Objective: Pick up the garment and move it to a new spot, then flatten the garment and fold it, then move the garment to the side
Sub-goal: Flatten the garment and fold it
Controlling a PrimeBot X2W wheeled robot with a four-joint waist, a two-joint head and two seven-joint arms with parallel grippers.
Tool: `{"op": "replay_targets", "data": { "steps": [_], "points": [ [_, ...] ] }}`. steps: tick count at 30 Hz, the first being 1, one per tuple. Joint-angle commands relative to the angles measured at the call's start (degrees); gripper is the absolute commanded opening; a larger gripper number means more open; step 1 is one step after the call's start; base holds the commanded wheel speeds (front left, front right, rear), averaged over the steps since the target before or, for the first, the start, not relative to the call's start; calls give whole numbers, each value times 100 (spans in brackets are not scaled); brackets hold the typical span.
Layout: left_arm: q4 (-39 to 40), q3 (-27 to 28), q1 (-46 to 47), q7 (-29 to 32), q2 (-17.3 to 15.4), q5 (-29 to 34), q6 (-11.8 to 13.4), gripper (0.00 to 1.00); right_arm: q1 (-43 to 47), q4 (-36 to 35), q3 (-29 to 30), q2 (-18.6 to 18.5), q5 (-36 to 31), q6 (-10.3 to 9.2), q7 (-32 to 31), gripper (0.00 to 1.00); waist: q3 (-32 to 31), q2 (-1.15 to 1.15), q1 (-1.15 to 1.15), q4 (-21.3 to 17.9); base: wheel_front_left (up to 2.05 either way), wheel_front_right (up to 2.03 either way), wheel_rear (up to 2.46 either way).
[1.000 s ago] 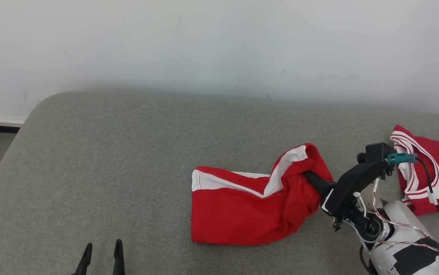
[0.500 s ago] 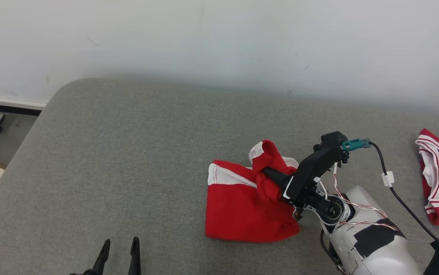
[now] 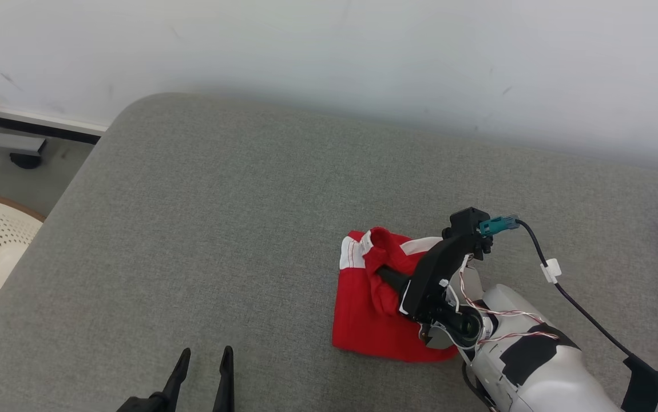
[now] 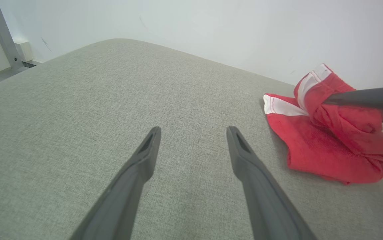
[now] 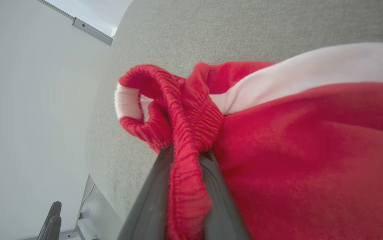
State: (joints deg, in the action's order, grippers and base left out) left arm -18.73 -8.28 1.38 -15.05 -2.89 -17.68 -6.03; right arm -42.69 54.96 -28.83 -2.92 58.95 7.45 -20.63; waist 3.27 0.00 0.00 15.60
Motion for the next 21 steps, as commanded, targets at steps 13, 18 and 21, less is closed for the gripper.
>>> {"op": "replay_targets", "data": {
  "steps": [13, 18, 21],
  "points": [
    [-65, -3, 97, -20, 2, -82, 42, 100, -257, 422, -1108, 9, 812, 5, 859, 100, 44, 0, 0, 89, 0, 0, 0],
    [-81, 57, 22, -20, 1, -70, 42, 100, -371, 335, -1430, 8, 887, 5, 1244, 100, -22, 0, 0, 20, 0, 0, 0],
    [-66, 122, -47, -20, 2, -32, 40, 100, -441, 254, -1467, 2, 829, 5, 1581, 100, -84, 0, 0, -55, 0, 0, 0]
  ]
}}
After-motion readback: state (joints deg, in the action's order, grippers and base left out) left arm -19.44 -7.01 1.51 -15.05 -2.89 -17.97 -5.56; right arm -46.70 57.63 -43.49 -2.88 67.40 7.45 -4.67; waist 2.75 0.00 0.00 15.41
